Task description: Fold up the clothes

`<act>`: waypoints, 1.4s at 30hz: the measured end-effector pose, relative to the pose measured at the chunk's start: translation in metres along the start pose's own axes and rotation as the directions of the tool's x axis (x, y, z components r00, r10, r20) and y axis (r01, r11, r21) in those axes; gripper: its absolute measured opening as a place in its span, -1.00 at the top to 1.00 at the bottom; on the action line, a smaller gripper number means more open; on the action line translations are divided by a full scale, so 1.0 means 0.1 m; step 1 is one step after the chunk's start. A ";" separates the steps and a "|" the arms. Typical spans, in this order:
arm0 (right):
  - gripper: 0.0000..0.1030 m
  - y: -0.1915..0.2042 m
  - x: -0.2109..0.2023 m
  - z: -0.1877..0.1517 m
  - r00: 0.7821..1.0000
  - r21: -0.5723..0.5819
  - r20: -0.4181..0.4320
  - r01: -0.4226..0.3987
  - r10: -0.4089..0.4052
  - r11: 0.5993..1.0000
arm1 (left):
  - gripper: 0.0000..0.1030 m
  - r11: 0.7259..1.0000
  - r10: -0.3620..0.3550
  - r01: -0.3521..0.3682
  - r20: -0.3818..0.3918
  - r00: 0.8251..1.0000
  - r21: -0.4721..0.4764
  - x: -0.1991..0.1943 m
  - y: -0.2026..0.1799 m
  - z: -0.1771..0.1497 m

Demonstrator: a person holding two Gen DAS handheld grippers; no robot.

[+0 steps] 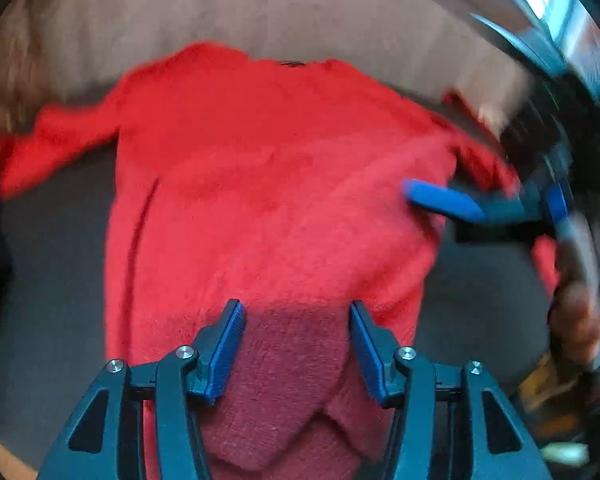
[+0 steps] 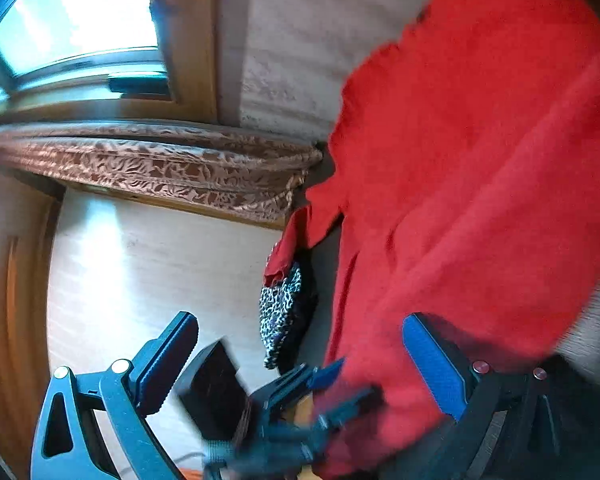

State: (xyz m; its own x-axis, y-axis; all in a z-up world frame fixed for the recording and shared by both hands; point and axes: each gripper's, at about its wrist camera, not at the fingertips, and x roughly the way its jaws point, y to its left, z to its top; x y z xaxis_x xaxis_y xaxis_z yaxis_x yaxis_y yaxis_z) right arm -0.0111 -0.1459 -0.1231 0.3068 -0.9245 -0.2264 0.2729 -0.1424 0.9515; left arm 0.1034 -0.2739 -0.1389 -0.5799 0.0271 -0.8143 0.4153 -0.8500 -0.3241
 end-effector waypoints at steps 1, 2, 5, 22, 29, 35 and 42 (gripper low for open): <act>-1.00 0.00 -0.10 -0.05 1.000 -0.011 0.013 0.010 -0.010 1.000 | -0.06 0.998 -0.049 0.049 0.006 0.999 -0.046 0.00 0.11 0.01; -1.00 0.00 -0.21 -0.10 0.999 -0.022 0.025 0.020 -0.020 1.000 | -0.06 0.993 -0.087 0.088 0.012 0.996 -0.081 0.00 0.19 0.01; -1.00 -0.05 -0.31 -0.32 1.000 -0.013 0.004 0.016 -0.016 1.000 | -0.06 0.965 -0.194 0.197 0.037 0.980 -0.171 0.01 0.42 -0.02; -0.62 -0.33 0.12 -0.37 0.998 0.139 0.061 -0.016 0.007 0.990 | -0.06 0.851 -0.384 0.418 0.166 0.908 -0.318 -0.06 0.77 -0.23; -0.62 -0.22 0.20 -0.39 0.994 0.103 0.062 0.079 -0.086 0.992 | -0.06 0.761 -0.471 0.525 0.232 0.851 -0.382 0.00 0.93 -0.22; 0.67 -0.25 0.34 -0.41 0.981 0.102 0.017 0.193 -0.196 0.976 | -0.04 0.765 -0.461 0.513 0.226 0.858 -0.389 -0.02 0.97 -0.23; 0.70 0.24 -0.31 -0.44 0.957 -0.089 0.154 0.262 -0.247 0.961 | 0.04 0.771 -0.461 0.501 0.197 0.865 -0.393 -0.03 1.04 -0.24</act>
State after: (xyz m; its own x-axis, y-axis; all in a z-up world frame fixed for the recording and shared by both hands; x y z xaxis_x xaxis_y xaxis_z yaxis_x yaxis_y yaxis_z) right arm 0.0258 -0.1054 -0.1021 0.0858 -0.9037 -0.4195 0.4241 -0.3478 0.8362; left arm 0.1652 -0.3496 -0.1815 -0.8315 0.3116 -0.4599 0.3051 -0.4356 -0.8468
